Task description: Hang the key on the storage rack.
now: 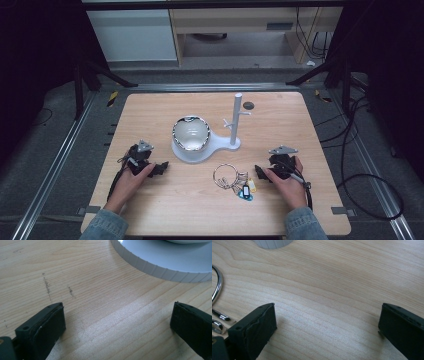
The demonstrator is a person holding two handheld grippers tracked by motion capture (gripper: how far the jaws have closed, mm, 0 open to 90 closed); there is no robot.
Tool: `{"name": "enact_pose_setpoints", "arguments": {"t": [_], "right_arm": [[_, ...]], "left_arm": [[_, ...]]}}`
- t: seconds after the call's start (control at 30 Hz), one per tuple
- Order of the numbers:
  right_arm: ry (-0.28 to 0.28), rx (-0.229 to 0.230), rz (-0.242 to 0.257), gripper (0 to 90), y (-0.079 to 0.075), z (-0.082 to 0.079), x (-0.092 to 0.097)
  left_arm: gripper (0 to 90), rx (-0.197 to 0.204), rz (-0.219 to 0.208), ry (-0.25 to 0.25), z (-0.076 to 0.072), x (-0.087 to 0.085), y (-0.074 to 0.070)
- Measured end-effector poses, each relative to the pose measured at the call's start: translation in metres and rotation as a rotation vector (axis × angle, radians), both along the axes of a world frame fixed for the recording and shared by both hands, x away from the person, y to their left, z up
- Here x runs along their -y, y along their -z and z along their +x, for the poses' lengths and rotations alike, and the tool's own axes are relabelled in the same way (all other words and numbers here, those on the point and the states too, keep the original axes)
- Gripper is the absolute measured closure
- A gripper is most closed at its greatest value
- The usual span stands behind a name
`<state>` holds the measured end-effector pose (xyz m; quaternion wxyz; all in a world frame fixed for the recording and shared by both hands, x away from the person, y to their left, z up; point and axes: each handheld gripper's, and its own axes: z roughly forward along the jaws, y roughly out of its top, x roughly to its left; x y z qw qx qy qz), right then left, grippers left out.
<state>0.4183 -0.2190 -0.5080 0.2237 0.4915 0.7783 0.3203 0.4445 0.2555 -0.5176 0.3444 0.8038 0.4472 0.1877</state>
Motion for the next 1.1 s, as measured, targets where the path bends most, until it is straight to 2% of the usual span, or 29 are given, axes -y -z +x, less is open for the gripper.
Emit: {"name": "enact_pose_setpoints", "arguments": {"t": [0.13, 0.2, 0.3, 0.47, 0.57, 0.63, 0.83, 0.97, 1.1], "right_arm": [[-0.01, 0.004, 0.002, 5.7, -0.001, -0.001, -0.001], [-0.02, 0.008, 0.002, 12.3, -0.002, -0.002, -0.001], [-0.034, 0.014, 0.012, 14.4, -0.006, -0.005, -0.003], [-0.092, 0.061, 0.034, 21.9, -0.017, -0.013, -0.01], [-0.127, 0.082, 0.027, 25.5, -0.024, -0.017, -0.015], [-0.136, 0.087, 0.027, 26.1, -0.025, -0.018, -0.016], [-0.204, 0.11, 0.05, 36.1, -0.033, -0.025, -0.028], [-0.251, 0.113, 0.046, 44.1, -0.035, -0.028, -0.032], [-0.296, 0.117, 0.06, 57.6, -0.036, -0.03, -0.034]], "left_arm": [[0.0, -0.001, 0.004, 0.002, 0.0, 0.0, 0.0], [0.0, -0.001, 0.004, 0.003, 0.0, 0.0, 0.0], [0.0, -0.002, 0.006, 0.002, 0.0, 0.0, 0.0], [0.0, -0.001, 0.004, 0.002, 0.0, 0.0, 0.0], [0.0, -0.002, 0.004, 0.001, 0.0, 0.0, 0.0], [0.0, -0.002, 0.004, 0.002, 0.0, 0.0, 0.0], [0.0, -0.002, 0.004, 0.001, 0.0, 0.0, 0.0], [0.0, -0.002, 0.004, 0.001, 0.0, 0.0, 0.0], [0.0, -0.002, 0.004, 0.002, 0.0, 0.0, 0.0]]}}
